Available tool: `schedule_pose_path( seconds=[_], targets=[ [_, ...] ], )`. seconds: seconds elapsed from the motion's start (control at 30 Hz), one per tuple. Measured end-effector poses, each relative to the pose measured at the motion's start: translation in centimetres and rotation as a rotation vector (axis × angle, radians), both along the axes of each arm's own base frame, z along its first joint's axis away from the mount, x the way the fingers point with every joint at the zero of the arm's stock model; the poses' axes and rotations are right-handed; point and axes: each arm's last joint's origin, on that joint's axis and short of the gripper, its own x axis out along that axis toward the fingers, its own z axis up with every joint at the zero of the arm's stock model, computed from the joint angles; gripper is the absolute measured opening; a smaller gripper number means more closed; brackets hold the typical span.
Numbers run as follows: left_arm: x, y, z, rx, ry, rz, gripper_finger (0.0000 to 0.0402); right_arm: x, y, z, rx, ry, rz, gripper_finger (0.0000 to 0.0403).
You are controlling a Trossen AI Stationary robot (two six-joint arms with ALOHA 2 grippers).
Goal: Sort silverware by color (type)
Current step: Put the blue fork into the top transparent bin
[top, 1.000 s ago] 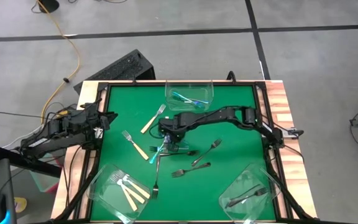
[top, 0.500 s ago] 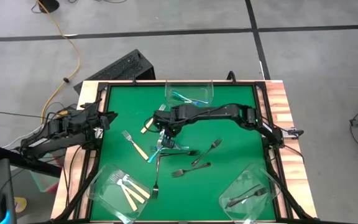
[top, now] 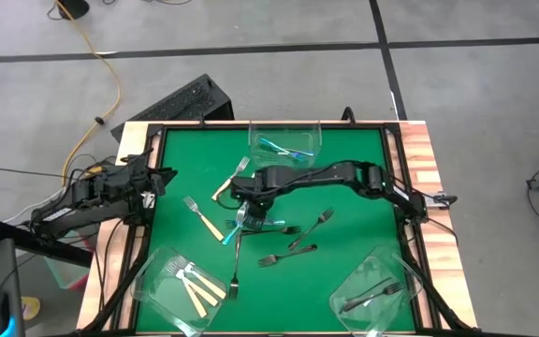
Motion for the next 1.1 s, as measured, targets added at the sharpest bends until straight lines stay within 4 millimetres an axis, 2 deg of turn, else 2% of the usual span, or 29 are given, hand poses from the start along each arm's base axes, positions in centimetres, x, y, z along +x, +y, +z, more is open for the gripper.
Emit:
schedule_pose_path(
  seconds=[0.17,0.4,0.73,1.1],
  targets=[
    [0.0,0.0,0.0,0.0,0.0,0.0,0.0176,-0.3,-0.2,-2.8,0.005,0.079,-0.027,0.0195],
    [0.0,0.0,0.0,-0.003,-0.002,0.001,0.0176,-0.4,-0.1,-4.6,0.012,0.066,-0.048,0.0192],
    [0.0,0.0,0.0,-0.003,-0.002,0.001,0.0176,0.3,-0.2,-4.5,0.012,-0.012,-0.054,0.0187],
    [0.0,0.0,0.0,-0.003,-0.002,0.001,0.0176,0.3,-0.2,-4.5,0.007,-0.009,-0.059,0.0187]
  ],
)
